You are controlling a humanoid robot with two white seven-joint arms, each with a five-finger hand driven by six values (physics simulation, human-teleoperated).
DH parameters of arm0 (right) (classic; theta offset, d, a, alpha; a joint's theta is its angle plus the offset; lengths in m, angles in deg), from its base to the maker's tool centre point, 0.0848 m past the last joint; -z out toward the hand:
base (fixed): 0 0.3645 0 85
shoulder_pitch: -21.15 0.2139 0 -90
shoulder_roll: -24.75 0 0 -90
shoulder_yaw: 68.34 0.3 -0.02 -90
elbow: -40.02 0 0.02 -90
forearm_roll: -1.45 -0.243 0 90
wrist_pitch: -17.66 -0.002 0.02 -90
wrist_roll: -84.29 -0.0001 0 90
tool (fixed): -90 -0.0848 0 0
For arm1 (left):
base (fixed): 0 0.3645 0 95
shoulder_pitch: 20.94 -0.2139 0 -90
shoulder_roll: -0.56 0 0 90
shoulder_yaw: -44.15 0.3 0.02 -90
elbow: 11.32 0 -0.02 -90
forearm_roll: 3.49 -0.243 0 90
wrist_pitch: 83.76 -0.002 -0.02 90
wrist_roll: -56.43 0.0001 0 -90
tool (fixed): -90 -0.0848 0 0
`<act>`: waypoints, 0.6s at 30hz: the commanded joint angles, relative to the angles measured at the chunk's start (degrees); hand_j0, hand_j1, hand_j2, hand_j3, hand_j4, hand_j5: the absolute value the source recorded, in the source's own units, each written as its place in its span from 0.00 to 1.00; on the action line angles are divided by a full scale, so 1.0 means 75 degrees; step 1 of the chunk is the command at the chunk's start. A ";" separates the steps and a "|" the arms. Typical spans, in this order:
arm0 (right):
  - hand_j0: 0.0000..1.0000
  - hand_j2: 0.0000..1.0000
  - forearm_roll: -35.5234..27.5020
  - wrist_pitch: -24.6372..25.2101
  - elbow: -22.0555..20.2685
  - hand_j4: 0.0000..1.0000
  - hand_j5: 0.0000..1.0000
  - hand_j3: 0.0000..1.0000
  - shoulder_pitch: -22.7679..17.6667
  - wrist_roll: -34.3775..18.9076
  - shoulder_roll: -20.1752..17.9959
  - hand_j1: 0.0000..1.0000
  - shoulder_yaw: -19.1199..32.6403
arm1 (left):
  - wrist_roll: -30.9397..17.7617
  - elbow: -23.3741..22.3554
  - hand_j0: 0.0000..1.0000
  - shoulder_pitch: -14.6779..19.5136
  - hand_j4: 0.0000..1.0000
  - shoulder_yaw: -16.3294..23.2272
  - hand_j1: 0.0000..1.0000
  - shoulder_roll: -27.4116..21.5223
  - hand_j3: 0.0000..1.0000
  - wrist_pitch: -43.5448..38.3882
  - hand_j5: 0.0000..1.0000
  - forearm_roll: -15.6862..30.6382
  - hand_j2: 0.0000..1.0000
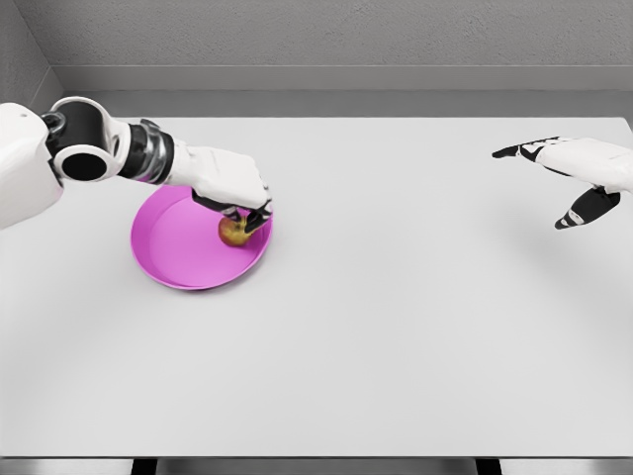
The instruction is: Put the apple on the plate with both arms
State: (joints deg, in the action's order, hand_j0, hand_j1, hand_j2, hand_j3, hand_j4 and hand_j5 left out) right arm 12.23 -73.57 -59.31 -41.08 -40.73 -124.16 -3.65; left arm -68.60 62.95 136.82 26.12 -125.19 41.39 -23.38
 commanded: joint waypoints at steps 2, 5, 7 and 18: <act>1.00 1.00 -0.0008 0.0000 -0.0009 1.00 1.00 1.00 0.0000 0.0003 -0.0008 1.00 -0.0001 | 0.0003 -0.0012 1.00 0.0000 1.00 -0.0022 1.00 -0.0015 1.00 -0.0019 1.00 0.0050 1.00; 1.00 1.00 -0.0008 0.0000 0.0003 1.00 1.00 1.00 0.0000 0.0003 -0.0008 1.00 -0.0001 | 0.0003 -0.0012 1.00 0.0023 1.00 -0.0022 1.00 -0.0039 1.00 -0.0019 1.00 0.0097 1.00; 1.00 1.00 -0.0008 0.0000 0.0003 1.00 1.00 1.00 -0.0012 0.0003 -0.0008 1.00 -0.0001 | 0.0003 -0.0012 1.00 0.0023 1.00 -0.0174 1.00 -0.0062 1.00 -0.0019 1.00 0.0121 1.00; 1.00 1.00 0.0003 0.0000 -0.0009 1.00 1.00 1.00 -0.0023 0.0003 0.0004 1.00 -0.0001 | 0.0003 -0.0200 1.00 -0.1922 1.00 -0.2858 1.00 -0.2160 1.00 -0.0019 1.00 0.2289 1.00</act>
State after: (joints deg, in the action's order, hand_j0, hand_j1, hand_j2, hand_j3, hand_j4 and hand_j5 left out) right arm 12.28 -73.57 -59.37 -41.43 -40.73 -124.11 -3.64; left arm -68.60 61.59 122.32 9.42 -139.07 41.43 -7.89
